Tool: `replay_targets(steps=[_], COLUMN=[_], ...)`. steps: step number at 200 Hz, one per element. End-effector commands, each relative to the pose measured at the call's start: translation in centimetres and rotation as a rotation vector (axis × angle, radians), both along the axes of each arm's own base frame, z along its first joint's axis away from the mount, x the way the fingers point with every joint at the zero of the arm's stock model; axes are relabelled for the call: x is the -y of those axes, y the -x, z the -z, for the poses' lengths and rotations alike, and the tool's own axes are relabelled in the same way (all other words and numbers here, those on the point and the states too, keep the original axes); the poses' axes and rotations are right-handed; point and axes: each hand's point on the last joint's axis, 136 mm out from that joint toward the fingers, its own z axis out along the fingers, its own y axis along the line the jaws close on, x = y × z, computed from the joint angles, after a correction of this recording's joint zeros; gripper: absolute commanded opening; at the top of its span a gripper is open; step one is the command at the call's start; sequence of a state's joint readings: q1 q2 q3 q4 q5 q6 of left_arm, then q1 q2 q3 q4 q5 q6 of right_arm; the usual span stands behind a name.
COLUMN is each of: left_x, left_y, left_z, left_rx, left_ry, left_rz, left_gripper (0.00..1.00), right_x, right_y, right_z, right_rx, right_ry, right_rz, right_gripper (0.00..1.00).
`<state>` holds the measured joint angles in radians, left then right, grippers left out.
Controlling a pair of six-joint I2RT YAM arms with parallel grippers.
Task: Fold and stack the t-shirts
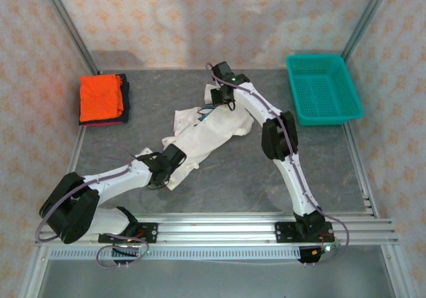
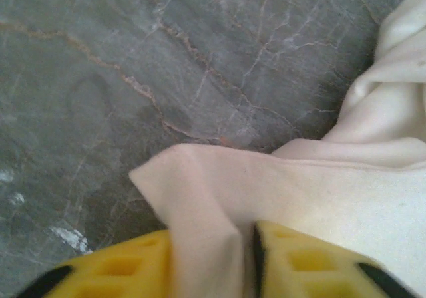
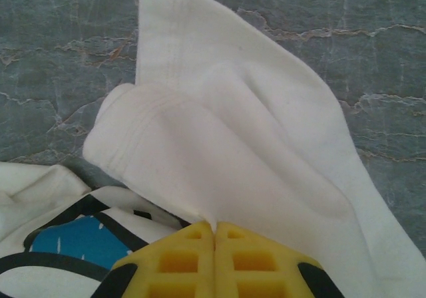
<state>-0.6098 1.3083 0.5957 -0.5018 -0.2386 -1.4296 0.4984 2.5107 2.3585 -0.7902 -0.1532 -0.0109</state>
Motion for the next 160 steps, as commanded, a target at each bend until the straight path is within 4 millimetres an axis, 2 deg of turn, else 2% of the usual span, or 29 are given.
replay_targets(steps=[1, 21, 51, 75, 84, 101, 118, 135, 154, 160], left_x=[-0.7, -1.7, -3.0, -4.2, -4.8, -5.8, -7.0, -7.8, -8.2, -8.3], left_y=[-0.8, -1.2, -2.5, -4.9, -6.2, -8.6, -10.2, -10.6, -10.3, -10.0], left_z=[-1.5, -4.0, -8.2, -11.6, -13.5, -17.7, -22.6, -27.0, -29.9, -30.5], left_rx=[0.040, 0.072, 0.144, 0.202, 0.232, 0.291, 0.349, 0.404, 0.449, 0.458], left_ry=[-0.019, -0.091, -0.173, -0.178, -0.182, -0.210, -0.276, -0.347, -0.388, -0.398], left_rz=[-0.045, -0.024, 0.012, 0.017, 0.017, 0.025, 0.027, 0.038, 0.070, 0.073], left_gripper=[0.12, 0.00, 0.00, 0.00, 0.00, 0.00, 0.00, 0.00, 0.00, 0.00], right_x=[1.5, 2.2, 3.6, 5.0, 5.4, 6.5, 7.5, 8.4, 9.5, 9.9], right_y=[-0.8, -1.0, -1.1, -1.2, -1.3, -0.9, 0.5, 2.8, 6.5, 7.8], right_z=[-4.1, -7.3, -13.0, -18.5, -20.4, -25.6, -30.2, -34.1, -37.4, -37.7], right_rx=[0.067, 0.135, 0.271, 0.376, 0.405, 0.503, 0.600, 0.693, 0.799, 0.820], right_ry=[-0.009, -0.034, -0.107, -0.210, -0.241, -0.292, -0.327, -0.368, -0.434, -0.450], right_rz=[0.064, 0.090, 0.134, 0.166, 0.173, 0.185, 0.187, 0.175, 0.144, 0.133], right_gripper=[0.00, 0.00, 0.00, 0.00, 0.00, 0.00, 0.00, 0.00, 0.00, 0.00])
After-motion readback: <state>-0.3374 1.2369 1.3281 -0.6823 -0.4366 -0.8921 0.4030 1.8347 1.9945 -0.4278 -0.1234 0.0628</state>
